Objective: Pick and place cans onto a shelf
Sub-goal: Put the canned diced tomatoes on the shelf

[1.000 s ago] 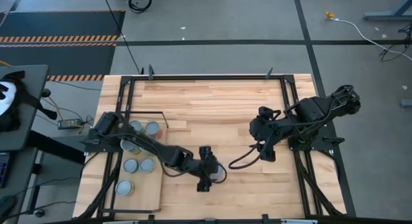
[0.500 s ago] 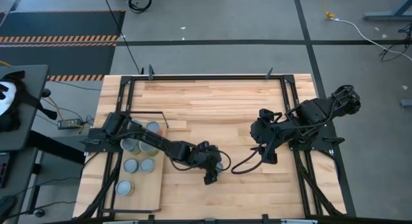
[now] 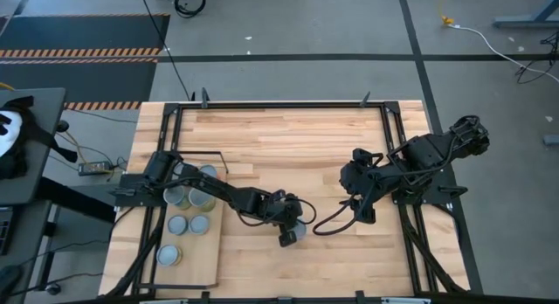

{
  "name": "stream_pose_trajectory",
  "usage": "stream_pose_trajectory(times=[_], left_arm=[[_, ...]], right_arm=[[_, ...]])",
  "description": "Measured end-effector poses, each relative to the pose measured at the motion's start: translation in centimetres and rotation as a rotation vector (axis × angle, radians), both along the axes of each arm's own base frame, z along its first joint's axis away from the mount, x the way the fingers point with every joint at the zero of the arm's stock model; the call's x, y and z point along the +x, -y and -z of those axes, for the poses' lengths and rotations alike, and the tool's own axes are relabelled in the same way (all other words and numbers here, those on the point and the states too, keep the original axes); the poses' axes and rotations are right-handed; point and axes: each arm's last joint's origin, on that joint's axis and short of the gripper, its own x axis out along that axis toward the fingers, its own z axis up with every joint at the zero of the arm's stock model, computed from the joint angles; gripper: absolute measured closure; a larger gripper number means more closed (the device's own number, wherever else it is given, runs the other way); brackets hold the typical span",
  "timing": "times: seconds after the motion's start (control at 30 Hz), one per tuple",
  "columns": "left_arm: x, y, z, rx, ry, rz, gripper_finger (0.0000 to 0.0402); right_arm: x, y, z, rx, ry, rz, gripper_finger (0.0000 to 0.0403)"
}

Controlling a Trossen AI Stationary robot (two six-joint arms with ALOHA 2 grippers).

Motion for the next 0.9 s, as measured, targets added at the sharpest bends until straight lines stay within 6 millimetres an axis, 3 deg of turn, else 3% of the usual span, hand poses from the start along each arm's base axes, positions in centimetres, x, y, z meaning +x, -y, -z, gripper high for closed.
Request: stream_pose_trajectory(times=[0.13,0.37,0.63,0.9], left_arm=[[0.0,0.0,-0.1,0.022,0.007,0.025,0.0385],[-0.6,-0.1,-1.7,0.027,0.019,0.039,0.0385],[-2.8,-0.3,-7.7,-0.063,0.089,0.107,0.0389],[-8.8,0.8,-14.5,-0.12,0.099,0.186,0.0388]], right_arm=[[0.0,0.0,0.0,-0.002,0.0,-0.003,0.0108],[0.0,0.0,0.0,-0.003,0.0,-0.005,0.0108],[0.0,0.0,0.0,-0.002,-0.001,-0.004,0.0108],[0.2,0.2,0.0,0.0,0.011,0.002,0.0108]])
